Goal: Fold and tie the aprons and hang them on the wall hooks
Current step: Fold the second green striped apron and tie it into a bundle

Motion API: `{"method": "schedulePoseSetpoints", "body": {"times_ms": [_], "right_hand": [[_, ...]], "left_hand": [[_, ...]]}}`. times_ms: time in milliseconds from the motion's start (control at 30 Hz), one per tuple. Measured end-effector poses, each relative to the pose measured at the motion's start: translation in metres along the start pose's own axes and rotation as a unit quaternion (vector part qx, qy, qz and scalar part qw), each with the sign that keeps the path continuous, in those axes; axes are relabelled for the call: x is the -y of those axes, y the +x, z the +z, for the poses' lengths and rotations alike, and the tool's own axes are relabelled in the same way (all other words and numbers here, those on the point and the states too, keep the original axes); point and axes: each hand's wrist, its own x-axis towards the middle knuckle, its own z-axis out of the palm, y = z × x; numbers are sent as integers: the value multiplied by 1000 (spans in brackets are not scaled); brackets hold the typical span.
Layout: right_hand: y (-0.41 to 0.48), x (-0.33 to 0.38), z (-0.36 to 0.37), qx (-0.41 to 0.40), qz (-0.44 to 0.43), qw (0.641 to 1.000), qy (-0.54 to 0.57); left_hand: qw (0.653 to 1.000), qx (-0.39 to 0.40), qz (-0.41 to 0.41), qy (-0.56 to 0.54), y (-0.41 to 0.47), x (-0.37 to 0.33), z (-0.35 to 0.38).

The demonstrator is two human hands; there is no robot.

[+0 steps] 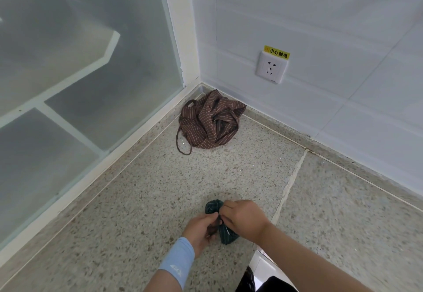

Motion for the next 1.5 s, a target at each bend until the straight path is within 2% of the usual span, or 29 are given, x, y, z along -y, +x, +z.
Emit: {"method": "schedulePoseSetpoints", "body": {"times_ms": [200, 400, 533, 633, 667, 733, 833, 933, 1000, 1133, 1233, 1300, 1367, 1500], "right_hand": [[13, 10, -5, 111, -15, 984, -138], [16, 13, -12, 170, 25, 979, -111], [23, 11, -20, 226, 11, 969, -103], [26, -1, -26, 230, 52, 966, -107], [26, -3, -28, 261, 76, 957, -97], [27, -6, -26, 316, 107, 941, -51], [33, -7, -24, 293, 192, 935, 59], [38, -9, -22, 273, 273, 906, 173], [40, -10, -24, 277, 278, 897, 204], [42, -18, -35, 295, 287, 873, 262], [44, -23, -38, 323, 270, 866, 269], [46, -19, -39, 325, 268, 871, 254], [49, -17, -37, 293, 295, 878, 238], [53, -13, -29, 262, 371, 870, 190]], "left_hand": [[996, -85, 41, -8, -1, 3, 8], [989, -132, 51, -33, 2, 16, 16], [979, -170, 106, 33, 5, 21, 18], [945, -243, 146, 164, 10, 23, 7], [934, -255, 155, 196, 10, 24, 5], [933, -242, 165, 209, 10, 22, 7], [932, -223, 159, 239, 12, 19, 11], [893, -185, 174, 371, 18, 20, 1], [875, -130, 199, 422, 19, 20, -5], [869, -34, 224, 439, 16, 13, -22], [865, -30, 222, 449, 19, 10, -29], [846, -22, 211, 489, 21, 7, -26], [828, -7, 209, 520, 21, 4, -20], [822, -17, 238, 517, 20, 1, -11]]}}
